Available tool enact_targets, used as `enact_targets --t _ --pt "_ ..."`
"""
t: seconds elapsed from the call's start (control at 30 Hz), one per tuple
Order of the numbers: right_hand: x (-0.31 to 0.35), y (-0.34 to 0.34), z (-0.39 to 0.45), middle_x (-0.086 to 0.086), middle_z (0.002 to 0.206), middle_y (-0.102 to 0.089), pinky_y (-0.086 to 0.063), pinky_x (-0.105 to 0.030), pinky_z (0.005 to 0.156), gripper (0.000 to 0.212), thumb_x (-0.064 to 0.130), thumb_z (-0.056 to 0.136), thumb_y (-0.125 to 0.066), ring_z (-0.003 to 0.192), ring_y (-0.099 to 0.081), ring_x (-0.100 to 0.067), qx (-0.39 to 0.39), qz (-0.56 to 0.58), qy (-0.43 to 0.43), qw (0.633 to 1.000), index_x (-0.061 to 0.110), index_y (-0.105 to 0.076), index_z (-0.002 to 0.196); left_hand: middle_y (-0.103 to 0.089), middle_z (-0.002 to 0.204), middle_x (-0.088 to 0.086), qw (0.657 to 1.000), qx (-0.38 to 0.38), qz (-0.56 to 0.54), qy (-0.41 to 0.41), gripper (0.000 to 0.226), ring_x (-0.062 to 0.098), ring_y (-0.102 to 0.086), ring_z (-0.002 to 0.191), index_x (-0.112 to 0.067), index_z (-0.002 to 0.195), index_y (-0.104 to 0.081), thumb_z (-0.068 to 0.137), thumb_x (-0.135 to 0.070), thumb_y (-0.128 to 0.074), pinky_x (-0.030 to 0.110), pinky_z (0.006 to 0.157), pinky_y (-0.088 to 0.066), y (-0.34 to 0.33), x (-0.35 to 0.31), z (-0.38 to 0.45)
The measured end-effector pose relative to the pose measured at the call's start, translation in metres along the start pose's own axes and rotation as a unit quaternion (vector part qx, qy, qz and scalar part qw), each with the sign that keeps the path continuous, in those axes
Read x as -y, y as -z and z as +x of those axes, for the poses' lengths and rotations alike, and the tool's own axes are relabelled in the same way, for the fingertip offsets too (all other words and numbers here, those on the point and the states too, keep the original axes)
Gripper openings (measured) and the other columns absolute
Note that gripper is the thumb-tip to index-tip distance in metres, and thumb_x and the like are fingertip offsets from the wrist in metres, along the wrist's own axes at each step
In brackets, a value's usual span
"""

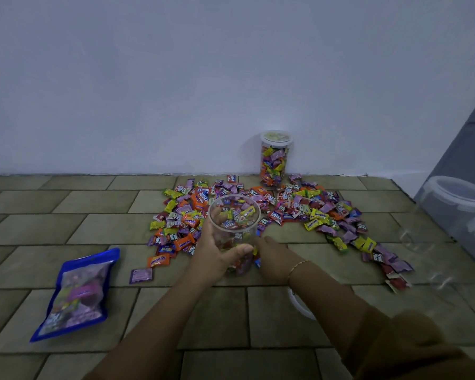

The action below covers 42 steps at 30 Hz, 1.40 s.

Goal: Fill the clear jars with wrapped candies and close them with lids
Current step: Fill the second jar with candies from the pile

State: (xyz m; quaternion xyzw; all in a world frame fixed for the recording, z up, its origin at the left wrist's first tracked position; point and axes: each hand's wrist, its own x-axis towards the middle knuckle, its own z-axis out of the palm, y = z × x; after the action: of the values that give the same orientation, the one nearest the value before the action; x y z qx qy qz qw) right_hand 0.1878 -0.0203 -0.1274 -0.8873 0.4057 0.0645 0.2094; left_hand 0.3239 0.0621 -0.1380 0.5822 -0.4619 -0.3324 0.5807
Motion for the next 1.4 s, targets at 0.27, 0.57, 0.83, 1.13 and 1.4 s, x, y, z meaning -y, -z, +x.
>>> enact_targets --t 0.27,0.57,0.83,1.13,1.4 --pt "-0.008 -0.015 -0.004 -0.013 0.131 -0.046 -0.036 -0.037 0.100 0.040 0.021 0.100 -0.031 0.122 -0.042 -0.030 -0.091 -0.135 0.025 0.986 0.018 -0.036 0.140 -0.049 0.132 -0.008 1.000 -0.001 -0.007 -0.008 0.094 0.011 -0.051 0.124 -0.029 0.133 -0.029 0.059 -0.018 -0.087 0.032 0.103 -0.045 -0.001 -0.003 0.000" --pt "-0.021 -0.001 -0.008 -0.017 0.128 -0.048 -0.038 -0.036 0.096 0.030 0.005 0.096 -0.035 0.118 -0.045 -0.031 -0.078 -0.142 -0.034 0.986 0.004 -0.049 0.122 -0.047 0.120 -0.023 1.000 0.004 -0.012 -0.001 0.091 0.000 -0.052 0.113 -0.030 0.132 -0.026 0.061 -0.013 -0.080 0.025 0.098 -0.046 -0.003 -0.010 -0.003" --pt "-0.020 0.046 -0.025 -0.005 0.074 -0.058 -0.054 -0.018 0.058 0.015 -0.010 0.084 -0.055 0.059 -0.059 -0.011 -0.232 0.406 -0.054 0.882 0.004 -0.062 0.085 -0.051 0.121 -0.019 1.000 0.001 -0.004 0.013 0.093 -0.004 -0.053 0.112 -0.027 0.135 -0.027 0.061 -0.016 -0.082 0.023 0.097 -0.046 -0.003 -0.009 -0.003" --pt "0.020 0.091 -0.041 -0.001 0.071 -0.054 -0.049 -0.024 0.060 0.030 -0.007 0.080 -0.063 0.060 -0.051 -0.014 -0.282 0.465 0.088 0.834 0.020 -0.056 0.072 -0.048 0.119 -0.020 1.000 0.010 0.009 0.007 0.087 -0.009 -0.052 0.107 -0.029 0.131 -0.025 0.068 -0.004 -0.080 0.005 0.084 -0.043 -0.018 -0.011 0.002" --pt "0.026 0.084 -0.039 -0.007 0.089 -0.061 -0.052 -0.048 0.075 0.035 -0.010 0.082 -0.057 0.081 -0.057 -0.024 -0.270 0.396 0.097 0.872 0.022 -0.053 0.067 -0.050 0.118 -0.012 0.999 0.018 0.029 0.004 0.082 -0.017 -0.055 0.098 -0.024 0.129 -0.026 0.070 0.003 -0.077 0.005 0.079 -0.045 -0.030 -0.014 0.000"
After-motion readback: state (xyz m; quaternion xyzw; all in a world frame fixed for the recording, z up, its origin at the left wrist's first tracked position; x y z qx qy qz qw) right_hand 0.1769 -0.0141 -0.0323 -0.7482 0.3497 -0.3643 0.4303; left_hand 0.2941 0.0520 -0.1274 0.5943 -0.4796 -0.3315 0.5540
